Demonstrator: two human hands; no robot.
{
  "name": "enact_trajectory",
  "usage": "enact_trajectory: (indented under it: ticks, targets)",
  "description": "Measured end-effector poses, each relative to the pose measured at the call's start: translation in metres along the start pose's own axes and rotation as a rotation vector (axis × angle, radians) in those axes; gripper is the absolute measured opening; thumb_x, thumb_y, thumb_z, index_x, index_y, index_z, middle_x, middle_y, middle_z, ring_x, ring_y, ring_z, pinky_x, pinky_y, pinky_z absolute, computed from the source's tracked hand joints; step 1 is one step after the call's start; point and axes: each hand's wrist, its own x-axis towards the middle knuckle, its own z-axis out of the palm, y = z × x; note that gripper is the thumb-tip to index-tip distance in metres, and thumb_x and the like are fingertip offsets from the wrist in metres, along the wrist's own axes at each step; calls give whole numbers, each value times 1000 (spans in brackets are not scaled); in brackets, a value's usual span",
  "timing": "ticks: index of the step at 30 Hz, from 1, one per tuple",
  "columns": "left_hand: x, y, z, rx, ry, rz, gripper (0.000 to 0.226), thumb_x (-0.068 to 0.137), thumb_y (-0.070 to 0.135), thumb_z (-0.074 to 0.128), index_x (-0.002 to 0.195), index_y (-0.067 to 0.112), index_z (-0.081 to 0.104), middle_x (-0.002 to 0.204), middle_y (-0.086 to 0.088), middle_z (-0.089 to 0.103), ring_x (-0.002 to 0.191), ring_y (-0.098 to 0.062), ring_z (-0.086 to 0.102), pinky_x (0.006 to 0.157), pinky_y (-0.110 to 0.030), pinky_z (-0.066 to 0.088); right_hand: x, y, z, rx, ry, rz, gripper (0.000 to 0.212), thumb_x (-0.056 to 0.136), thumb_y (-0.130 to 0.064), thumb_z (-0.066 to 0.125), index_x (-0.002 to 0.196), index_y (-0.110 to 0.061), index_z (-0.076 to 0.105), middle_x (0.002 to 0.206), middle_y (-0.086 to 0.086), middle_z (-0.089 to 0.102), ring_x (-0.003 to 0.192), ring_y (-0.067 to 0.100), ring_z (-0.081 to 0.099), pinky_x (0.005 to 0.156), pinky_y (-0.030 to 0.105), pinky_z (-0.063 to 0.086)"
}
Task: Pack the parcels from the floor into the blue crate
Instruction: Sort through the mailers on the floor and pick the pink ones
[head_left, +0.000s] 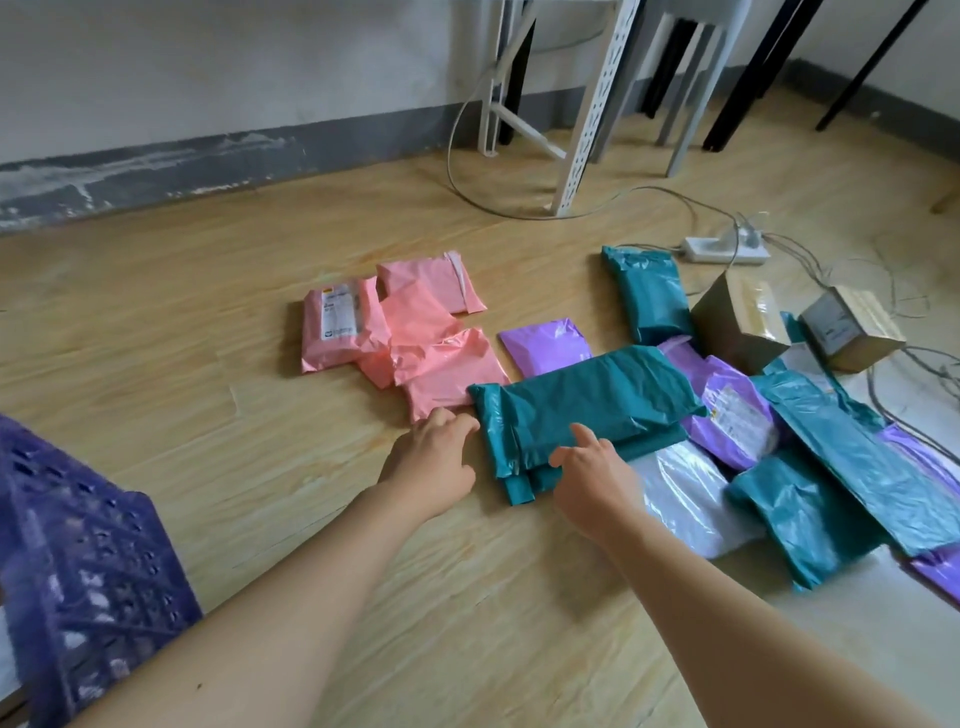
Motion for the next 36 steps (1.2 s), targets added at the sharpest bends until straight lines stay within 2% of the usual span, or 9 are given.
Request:
enact_trajectory:
  ticks: [5,11,14,20,25,29,33,34,36]
  targets:
    - [36,-15,20,-16,-58,-5,57,87,16,52,141,25,35,142,-1,34,129,-22,36,102,-37,39,42,8,40,-256,-51,-160,34,90,-16,44,121,-21,59,159,6,1,144,29,7,110,38,25]
    - [50,-32,37,-43,-99,-17,55,87,16,52,140,25,37,142,1,32,130,-19,35,100,-35,41,60,8,81,-354,-154,-152,35,91,-16,43,125,-15,54,158,5,-17,146,28,-13,117,49,6]
    - [51,-40,43,-46,-121,-41,52,88,18,51,138,25,38,143,2,30,129,-19,36,97,-33,42,64,8,88,-394,-186,-156,39,90,-16,45,129,-13,51,158,5,-17,147,27,-5,113,45,16]
    - [51,-47,48,-93,-168,-72,48,90,18,51,136,24,40,143,6,28,125,-16,39,90,-30,44,73,0,82,-406,-156,-171,44,92,-11,43,136,-14,43,159,4,-11,121,24,42,89,30,32]
    - [52,-53,46,-97,-163,-104,48,90,18,51,137,24,40,143,4,28,125,-17,39,93,-31,43,69,6,87,-256,-243,-258,48,82,-4,54,128,-12,42,158,-4,-11,106,24,51,69,32,41]
    - [50,-54,55,-135,-142,-197,52,89,21,52,139,25,36,143,0,32,125,-21,43,94,-33,43,60,6,92,-180,-210,-374,53,79,-6,52,131,-12,42,151,-4,16,109,25,50,82,37,50]
    - [42,-54,75,-229,-221,-299,57,89,22,54,142,24,32,144,-5,32,123,-23,47,97,-33,44,64,1,90,-223,42,-407,33,63,-9,59,94,-12,69,132,11,51,104,31,55,81,37,49]
    - [41,-54,78,-247,-236,-314,59,88,22,54,142,24,31,145,-5,31,124,-22,46,98,-34,44,68,1,89,-239,45,-366,42,52,-8,65,94,-12,69,129,16,56,102,33,59,80,39,52]
    - [39,-56,83,-274,-249,-334,59,88,22,53,143,23,31,145,-4,30,126,-23,45,100,-34,43,76,0,93,-228,62,-269,70,47,-8,71,117,-12,63,133,21,53,114,39,57,91,47,50]
